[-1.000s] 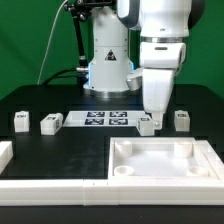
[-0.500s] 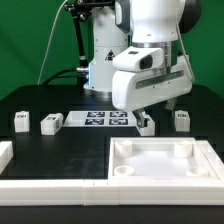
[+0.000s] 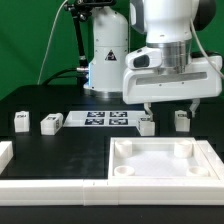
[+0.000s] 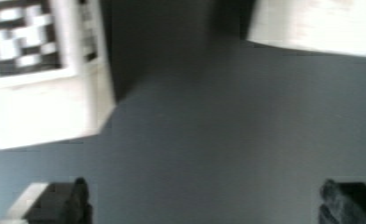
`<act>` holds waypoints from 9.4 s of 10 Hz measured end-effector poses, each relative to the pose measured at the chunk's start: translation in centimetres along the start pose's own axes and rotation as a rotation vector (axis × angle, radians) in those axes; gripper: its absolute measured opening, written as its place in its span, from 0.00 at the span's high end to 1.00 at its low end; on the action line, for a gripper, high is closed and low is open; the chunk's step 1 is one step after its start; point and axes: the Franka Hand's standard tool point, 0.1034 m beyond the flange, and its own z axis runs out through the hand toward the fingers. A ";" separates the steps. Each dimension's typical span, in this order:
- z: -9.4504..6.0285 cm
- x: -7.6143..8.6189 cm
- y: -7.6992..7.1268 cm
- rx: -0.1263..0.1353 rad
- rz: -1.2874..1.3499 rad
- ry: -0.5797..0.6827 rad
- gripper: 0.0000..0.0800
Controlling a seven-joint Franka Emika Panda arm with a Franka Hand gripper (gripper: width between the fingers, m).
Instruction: Assemble one leg
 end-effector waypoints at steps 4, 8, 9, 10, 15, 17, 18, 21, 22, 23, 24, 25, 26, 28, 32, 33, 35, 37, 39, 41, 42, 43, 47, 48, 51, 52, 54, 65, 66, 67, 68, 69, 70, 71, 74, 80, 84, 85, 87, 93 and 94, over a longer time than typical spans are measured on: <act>0.1 -0.2 0.0 -0.002 0.027 -0.048 0.19; 0.9 -3.9 -1.4 -0.037 0.048 -0.330 0.19; 0.9 -3.7 -1.6 -0.037 0.051 -0.377 0.19; 0.8 -4.3 -1.5 -0.041 0.039 -0.466 0.19; 1.6 -6.1 -2.0 -0.065 0.034 -0.889 0.19; 2.4 -6.2 -2.3 -0.071 0.032 -1.020 0.19; 2.8 -6.4 -2.3 -0.073 0.031 -1.067 0.19; 3.3 -6.3 -2.5 -0.073 0.028 -1.052 0.19; 3.4 -6.4 -2.5 -0.073 0.028 -1.052 0.19; 3.5 -6.5 -2.6 -0.075 0.027 -1.053 0.19; 3.5 -6.6 -2.7 -0.078 0.026 -1.054 0.36; 3.5 -6.6 -2.7 -0.078 0.024 -1.054 0.36; 3.5 -6.6 -2.7 -0.077 0.024 -1.054 0.53; 3.5 -6.6 -2.7 -0.077 0.024 -1.054 0.64; 3.5 -6.6 -2.7 -0.077 0.024 -1.054 0.64; 3.5 -6.6 -2.7 -0.077 0.024 -1.054 0.64; 2.0 -6.2 -2.7 -0.079 0.020 -1.082 0.64; -1.1 -5.4 -2.8 -0.081 0.012 -1.114 0.64; -2.4 -4.6 -2.7 -0.079 0.012 -1.109 0.64; -2.0 -4.3 -2.9 -0.074 0.012 -1.070 0.64; -1.7 -3.6 -3.1 -0.068 0.013 -1.011 0.64; -1.6 -3.2 -3.2 -0.062 0.015 -0.930 0.64; -5.2 -0.6 -3.3 -0.023 -0.037 -0.640 0.64; -5.8 0.0 -3.5 -0.017 -0.042 -0.575 0.64; -5.4 0.6 -3.6 -0.001 -0.053 -0.267 0.64; -5.1 1.2 -3.4 0.010 -0.073 -0.178 0.64; -5.1 3.6 -2.8 0.029 -0.155 -0.007 0.64; -6.6 12.9 -1.6 0.042 -0.262 0.169 0.64; -6.3 14.3 -1.2 0.040 -0.293 0.194 0.64; -5.6 15.5 -0.5 0.036 -0.322 0.213 0.64; -5.0 15.8 -0.1 0.032 -0.345 0.222 0.64; -5.0 15.7 -0.2 0.033 -0.338 0.221 0.64; -5.0 15.8 -0.2 0.032 -0.339 0.228 0.64; -5.1 16.0 0.0 0.025 -0.339 0.265 0.64; -5.2 16.5 0.8 0.009 -0.341 0.344 0.64; -5.7 20.4 0.0 0.025 -0.333 0.356 0.64; -4.0 20.2 -0.4 0.026 -0.332 0.365 0.64; -3.4 20.0 -0.4 0.026 -0.333 0.364 0.64; -3.3 20.2 -0.5 0.024 -0.333 0.381 0.64; -2.9 20.2 -0.5 0.022 -0.334 0.388 0.27; -2.8 20.2 -0.5 0.022 -0.334 0.388 0.27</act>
Offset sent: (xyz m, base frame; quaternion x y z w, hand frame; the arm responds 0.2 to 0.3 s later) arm 0.0000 0.0000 0.0000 0.0000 0.0000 0.0000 1.0000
